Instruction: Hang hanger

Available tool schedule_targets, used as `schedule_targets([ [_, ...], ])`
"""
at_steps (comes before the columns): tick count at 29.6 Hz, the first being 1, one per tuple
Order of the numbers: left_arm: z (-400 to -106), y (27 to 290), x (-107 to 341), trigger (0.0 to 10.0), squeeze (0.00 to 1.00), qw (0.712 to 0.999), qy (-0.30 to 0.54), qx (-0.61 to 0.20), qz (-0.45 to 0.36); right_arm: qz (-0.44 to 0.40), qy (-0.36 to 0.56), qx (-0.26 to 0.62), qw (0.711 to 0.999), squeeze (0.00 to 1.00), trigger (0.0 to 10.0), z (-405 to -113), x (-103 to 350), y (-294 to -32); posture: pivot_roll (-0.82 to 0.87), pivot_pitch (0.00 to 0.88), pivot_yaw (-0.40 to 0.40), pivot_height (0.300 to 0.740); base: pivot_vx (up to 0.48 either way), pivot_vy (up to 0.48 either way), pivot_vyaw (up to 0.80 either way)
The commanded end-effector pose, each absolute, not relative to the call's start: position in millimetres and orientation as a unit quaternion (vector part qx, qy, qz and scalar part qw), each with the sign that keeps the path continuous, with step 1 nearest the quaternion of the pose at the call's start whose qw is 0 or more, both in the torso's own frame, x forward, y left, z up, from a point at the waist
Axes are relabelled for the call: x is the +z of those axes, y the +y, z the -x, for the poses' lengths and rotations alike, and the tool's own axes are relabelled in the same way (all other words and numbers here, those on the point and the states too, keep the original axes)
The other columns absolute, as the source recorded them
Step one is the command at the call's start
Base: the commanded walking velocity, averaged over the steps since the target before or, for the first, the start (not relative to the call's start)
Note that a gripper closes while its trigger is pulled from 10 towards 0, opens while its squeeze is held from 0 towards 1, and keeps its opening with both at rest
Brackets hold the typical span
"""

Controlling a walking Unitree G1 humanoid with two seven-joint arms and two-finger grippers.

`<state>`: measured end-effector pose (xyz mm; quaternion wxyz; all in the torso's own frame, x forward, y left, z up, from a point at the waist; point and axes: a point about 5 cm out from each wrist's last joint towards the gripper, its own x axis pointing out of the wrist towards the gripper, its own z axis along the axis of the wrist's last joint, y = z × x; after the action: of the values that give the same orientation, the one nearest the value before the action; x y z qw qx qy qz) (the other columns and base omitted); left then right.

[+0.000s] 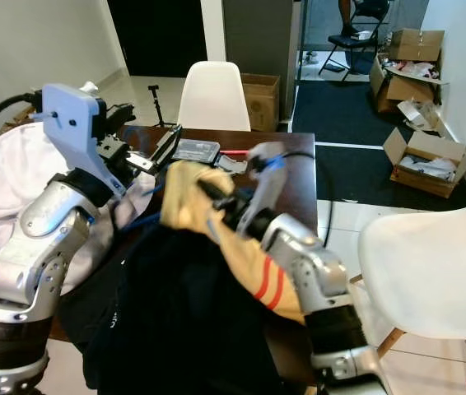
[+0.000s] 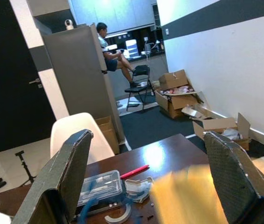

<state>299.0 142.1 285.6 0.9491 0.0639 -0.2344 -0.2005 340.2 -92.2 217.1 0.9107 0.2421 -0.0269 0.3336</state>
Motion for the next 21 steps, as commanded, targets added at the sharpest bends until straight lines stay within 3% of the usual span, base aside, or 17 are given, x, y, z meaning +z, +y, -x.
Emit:
schedule_targets([
  [1,-299,145,291,10.0,0.00,0.947,-0.239,-0.203,-0.071,-0.287,-0.051,0.299,0.908,0.00,10.0,-346,224,-102,0.04,0.046,-0.005,0.740,0.000,0.000,0.00],
  [2,-299,145,291,10.0,0.00,0.947,-0.239,-0.203,-0.071,-0.287,-0.051,0.299,0.908,0.00,10.0,-346,224,-102,0.04,0.046,-0.005,0.740,0.000,0.000,0.00],
  [3,-298,147,294,10.0,0.00,0.945,-0.245,-0.209,-0.055,-0.354,-0.093,0.271,0.890,0.00,10.0,-350,238,-123,0.04,0.046,-0.006,0.740,0.000,0.000,0.00],
  [5,-298,147,294,10.0,0.00,0.945,-0.245,-0.209,-0.055,-0.354,-0.093,0.271,0.890,0.00,10.0,-350,238,-123,0.04,0.046,-0.006,0.740,0.000,0.000,0.00],
  [8,-295,163,307,10.0,0.00,0.942,-0.268,-0.203,0.003,-0.459,-0.231,0.270,0.814,0.00,10.0,-341,278,-181,0.04,0.052,-0.008,0.740,0.000,0.000,0.00],
  [12,-295,168,309,10.0,0.00,0.941,-0.273,-0.196,0.023,-0.472,-0.267,0.275,0.794,0.00,10.0,-335,288,-194,0.04,0.052,-0.007,0.740,0.000,0.000,0.00],
  [14,-295,168,309,10.0,0.00,0.941,-0.273,-0.196,0.023,-0.472,-0.267,0.275,0.794,0.00,10.0,-335,288,-194,0.04,0.052,-0.007,0.740,0.000,0.000,0.00],
  [15,-295,169,304,10.0,0.00,0.943,-0.269,-0.194,0.034,-0.491,-0.286,0.280,0.774,0.00,10.0,-330,293,-194,0.03,0.052,-0.005,0.740,0.000,0.000,0.00],
  [21,-297,169,296,10.0,0.00,0.946,-0.259,-0.189,0.052,-0.510,-0.298,0.296,0.751,0.00,10.0,-326,299,-188,0.03,0.051,0.000,0.740,0.000,0.000,0.00],
])
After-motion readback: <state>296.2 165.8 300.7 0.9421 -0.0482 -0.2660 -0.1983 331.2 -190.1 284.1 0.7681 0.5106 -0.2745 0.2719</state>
